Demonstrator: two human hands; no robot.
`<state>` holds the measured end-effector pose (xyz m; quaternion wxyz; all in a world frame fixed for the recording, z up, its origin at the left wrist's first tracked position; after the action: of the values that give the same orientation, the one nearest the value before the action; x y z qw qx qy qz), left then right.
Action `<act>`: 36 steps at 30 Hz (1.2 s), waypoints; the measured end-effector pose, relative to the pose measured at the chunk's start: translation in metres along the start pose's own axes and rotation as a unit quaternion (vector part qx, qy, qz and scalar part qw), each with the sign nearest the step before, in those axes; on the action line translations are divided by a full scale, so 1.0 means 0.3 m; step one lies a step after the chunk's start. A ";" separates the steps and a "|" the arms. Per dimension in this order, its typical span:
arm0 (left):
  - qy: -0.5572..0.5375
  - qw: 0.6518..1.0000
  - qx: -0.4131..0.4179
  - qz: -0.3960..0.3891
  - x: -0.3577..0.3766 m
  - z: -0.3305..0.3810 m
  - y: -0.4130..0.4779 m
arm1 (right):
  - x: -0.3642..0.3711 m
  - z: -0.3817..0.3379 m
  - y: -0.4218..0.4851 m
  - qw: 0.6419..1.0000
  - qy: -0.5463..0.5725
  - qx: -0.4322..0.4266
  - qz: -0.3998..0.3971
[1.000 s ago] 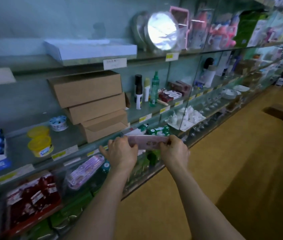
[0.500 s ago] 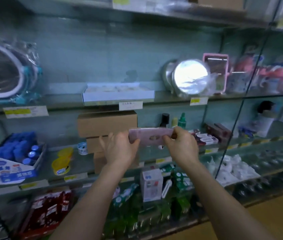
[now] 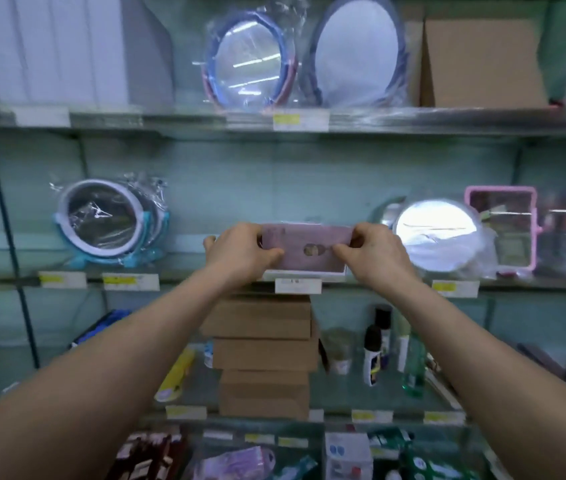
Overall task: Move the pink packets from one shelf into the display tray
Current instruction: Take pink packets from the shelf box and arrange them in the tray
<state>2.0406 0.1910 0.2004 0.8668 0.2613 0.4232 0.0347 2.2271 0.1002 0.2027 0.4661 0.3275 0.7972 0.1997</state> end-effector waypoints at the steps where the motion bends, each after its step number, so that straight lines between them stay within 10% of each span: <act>1: 0.003 1.000 -0.005 -0.001 -0.016 0.003 0.027 | 0.000 -0.012 0.029 1.000 0.001 -0.006 0.001; 26: -0.318 0.913 -0.128 -0.221 0.205 -0.110 0.553 | 0.256 0.061 0.510 0.994 -0.009 0.034 -0.105; 36: -0.408 0.854 -0.178 -0.271 0.360 -0.179 0.605 | 0.423 0.188 0.480 0.933 0.284 0.161 -0.151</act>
<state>2.0985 0.4003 0.1834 0.9685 -0.0314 0.0724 -0.2363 2.2803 0.2926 0.1873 0.1858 0.2035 0.9579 0.0801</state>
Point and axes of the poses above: each hand's wrist, its own y-axis towards the middle knuckle, its own x-axis out of the palm, z = x × y, the point moved 8 cm from there along y, towards the middle knuckle, and after that the axes turned 5 degrees about -x, right-handed, at the moved point
